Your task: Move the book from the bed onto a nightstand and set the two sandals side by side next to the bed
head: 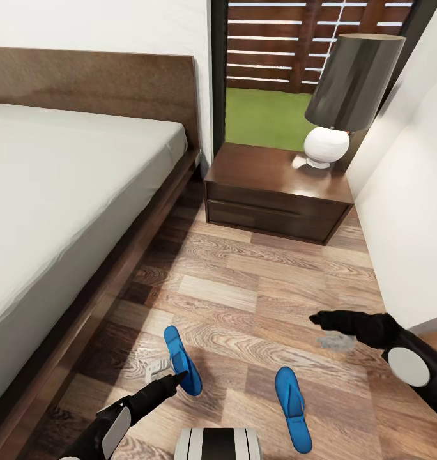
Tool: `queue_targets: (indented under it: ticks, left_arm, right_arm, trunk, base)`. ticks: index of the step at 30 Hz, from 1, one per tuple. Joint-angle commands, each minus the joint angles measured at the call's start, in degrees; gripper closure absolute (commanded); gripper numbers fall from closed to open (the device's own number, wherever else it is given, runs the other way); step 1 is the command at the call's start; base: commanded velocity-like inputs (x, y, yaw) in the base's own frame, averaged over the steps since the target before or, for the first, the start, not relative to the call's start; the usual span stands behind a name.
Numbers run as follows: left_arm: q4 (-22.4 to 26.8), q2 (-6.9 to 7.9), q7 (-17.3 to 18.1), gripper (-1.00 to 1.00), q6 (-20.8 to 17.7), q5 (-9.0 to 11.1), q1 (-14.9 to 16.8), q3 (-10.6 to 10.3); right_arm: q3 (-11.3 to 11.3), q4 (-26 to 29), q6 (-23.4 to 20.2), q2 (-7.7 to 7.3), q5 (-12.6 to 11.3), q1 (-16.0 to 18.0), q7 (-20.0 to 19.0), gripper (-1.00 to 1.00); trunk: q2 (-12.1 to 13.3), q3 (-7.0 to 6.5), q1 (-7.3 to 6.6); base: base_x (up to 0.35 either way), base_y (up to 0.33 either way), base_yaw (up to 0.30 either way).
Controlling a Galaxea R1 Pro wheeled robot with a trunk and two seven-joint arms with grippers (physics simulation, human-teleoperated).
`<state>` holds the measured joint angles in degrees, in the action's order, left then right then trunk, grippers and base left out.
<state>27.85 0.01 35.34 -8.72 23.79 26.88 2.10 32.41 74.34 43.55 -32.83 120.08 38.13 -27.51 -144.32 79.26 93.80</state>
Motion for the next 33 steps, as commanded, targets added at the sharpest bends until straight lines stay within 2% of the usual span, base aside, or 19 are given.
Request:
queue_targets:
  ticks: [1, 2, 4, 6, 10, 18, 26, 33]
  left_arm:
    - [0.01, -0.01, 0.26, 1.0, -0.6, 0.47, 0.01, 0.17]
    - [0.01, -0.01, 0.26, 1.0, -0.6, 0.47, 0.01, 0.17]
    - [0.01, -0.01, 0.26, 1.0, -0.6, 0.47, 0.01, 0.18]
    - [0.01, -0.01, 0.26, 1.0, -0.6, 0.47, 0.01, 0.18]
    - [0.0, -0.01, 0.26, 1.0, -0.6, 0.47, 0.01, 0.18]
    - [-0.02, -0.01, 0.26, 1.0, -0.6, 0.49, 0.01, 0.16]
    - [0.01, -0.01, 0.26, 1.0, -0.6, 0.5, 0.01, 0.16]
    - [0.01, -0.01, 0.26, 1.0, -0.6, 0.49, 0.01, 0.16]
  right_arm:
    - [3.15, 0.08, 0.43, -0.02, 0.24, 0.1, -0.28, -1.0]
    - [4.45, 0.08, 0.51, -0.01, 0.24, 0.1, -0.29, -1.0]
    - [9.4, 0.09, 0.69, 0.02, 0.25, 0.1, -0.32, -1.0]
    - [13.4, 0.06, 0.69, 0.04, 0.25, 0.1, -0.34, -1.0]
    - [16.92, -0.13, 0.63, 0.04, 0.25, 0.05, -0.34, -1.0]
    - [18.73, -0.5, 0.57, 0.04, 0.25, -0.07, -0.35, -1.0]
    - [22.04, -0.37, 0.49, 0.25, 0.25, -0.08, -0.39, -1.0]
    - [22.49, -0.01, 0.08, 0.46, 0.21, -0.08, -0.31, -1.0]
  trunk:
    - [-0.02, 0.04, -0.01]
    - [-0.02, 0.04, -0.01]
    - [-0.02, 0.04, -0.01]
    - [-0.02, 0.04, -0.01]
    - [-0.02, 0.04, -0.01]
    - [-0.02, 0.04, -0.01]
    - [-0.02, 0.04, -0.01]
    - [-0.02, 0.04, -0.01]
  base:
    - [0.0, 0.0, 0.0]
    - [0.0, 0.0, 0.0]
    - [0.0, 0.0, 0.0]
    - [0.0, 0.0, 0.0]
    - [0.0, 0.0, 0.0]
    - [0.0, 0.0, 0.0]
    - [0.0, 0.0, 0.0]
    - [0.0, 0.0, 0.0]
